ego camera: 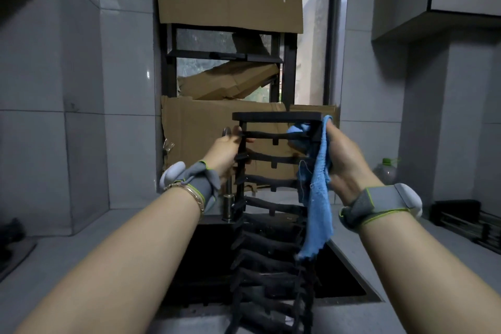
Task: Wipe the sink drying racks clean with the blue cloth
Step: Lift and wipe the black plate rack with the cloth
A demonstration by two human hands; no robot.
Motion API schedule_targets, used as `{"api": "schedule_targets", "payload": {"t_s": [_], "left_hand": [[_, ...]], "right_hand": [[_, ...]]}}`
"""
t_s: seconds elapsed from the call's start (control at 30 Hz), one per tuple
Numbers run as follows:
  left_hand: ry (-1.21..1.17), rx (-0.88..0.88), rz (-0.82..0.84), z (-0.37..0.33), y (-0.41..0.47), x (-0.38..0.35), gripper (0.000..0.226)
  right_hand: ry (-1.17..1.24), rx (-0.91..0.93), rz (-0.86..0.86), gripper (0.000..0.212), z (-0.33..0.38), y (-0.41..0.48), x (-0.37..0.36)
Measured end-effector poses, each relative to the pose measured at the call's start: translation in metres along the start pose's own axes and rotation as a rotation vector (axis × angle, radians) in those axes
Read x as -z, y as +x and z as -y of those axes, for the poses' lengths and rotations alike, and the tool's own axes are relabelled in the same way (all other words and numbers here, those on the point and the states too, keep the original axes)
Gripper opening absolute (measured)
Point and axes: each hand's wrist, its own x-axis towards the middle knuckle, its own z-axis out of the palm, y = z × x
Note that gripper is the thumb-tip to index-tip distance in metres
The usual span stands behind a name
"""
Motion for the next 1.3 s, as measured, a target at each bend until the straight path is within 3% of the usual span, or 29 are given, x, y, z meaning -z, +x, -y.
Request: {"api": "schedule_targets", "payload": {"t_s": [0.1,0.17,0.33,0.4,0.47,0.53,0.57,0.63,0.7,0.8,0.87,1.0,1.13,1.23,1.3], "left_hand": [[0.309,-0.003,-0.060,-0.013,0.007,0.003,0.021],[0.376,-0.020,-0.106,-0.024,0.011,0.003,0.016],[-0.066,-0.017,-0.225,-0.043,-0.006,-0.010,0.022],[-0.070,-0.123,-0.262,-0.046,-0.015,-0.014,0.025],[0.071,-0.244,-0.181,-0.048,-0.031,-0.022,0.034],[0.151,-0.248,-0.074,-0.048,-0.044,-0.029,0.064],[0.129,-0.222,-0.080,-0.049,-0.048,-0.030,0.069],[0.009,-0.189,-0.096,-0.052,-0.053,-0.023,0.044],[-0.060,-0.145,-0.034,-0.057,-0.056,-0.013,0.021],[-0.120,-0.132,0.063,-0.060,-0.059,-0.007,0.018],[-0.155,-0.147,0.061,-0.059,-0.059,-0.010,0.018],[-0.122,-0.156,0.003,-0.059,-0.054,-0.013,0.020],[0.045,-0.195,-0.078,-0.056,-0.048,-0.008,0.033],[0.102,-0.342,-0.128,-0.050,-0.051,-0.010,0.073],[0.103,-0.392,-0.119,-0.047,-0.055,-0.011,0.071]], "right_hand": [[0.072,0.077,-0.136,0.029,0.002,-0.007,-0.008],[0.042,0.169,-0.247,0.025,-0.002,-0.010,-0.016],[0.012,0.436,-0.525,0.027,-0.005,-0.019,-0.035],[-0.064,0.485,-0.560,0.018,-0.010,-0.025,-0.045],[-0.128,0.523,-0.470,0.013,-0.020,-0.033,-0.056],[-0.169,0.547,-0.354,0.022,-0.027,-0.038,-0.064],[-0.196,0.537,-0.299,0.026,-0.027,-0.038,-0.066],[-0.231,0.463,-0.177,0.034,-0.024,-0.041,-0.065],[-0.225,0.437,-0.167,0.038,-0.016,-0.040,-0.057],[-0.097,0.441,-0.335,0.034,0.004,-0.035,-0.048],[-0.117,0.467,-0.271,0.037,0.014,-0.034,-0.047],[-0.786,0.690,0.182,0.043,0.013,-0.045,-0.058],[-1.283,0.977,0.195,0.033,0.015,-0.031,-0.060],[-1.398,1.088,0.258,0.029,0.016,-0.025,-0.064],[-1.409,1.146,0.282,0.029,0.012,-0.022,-0.065]]}}
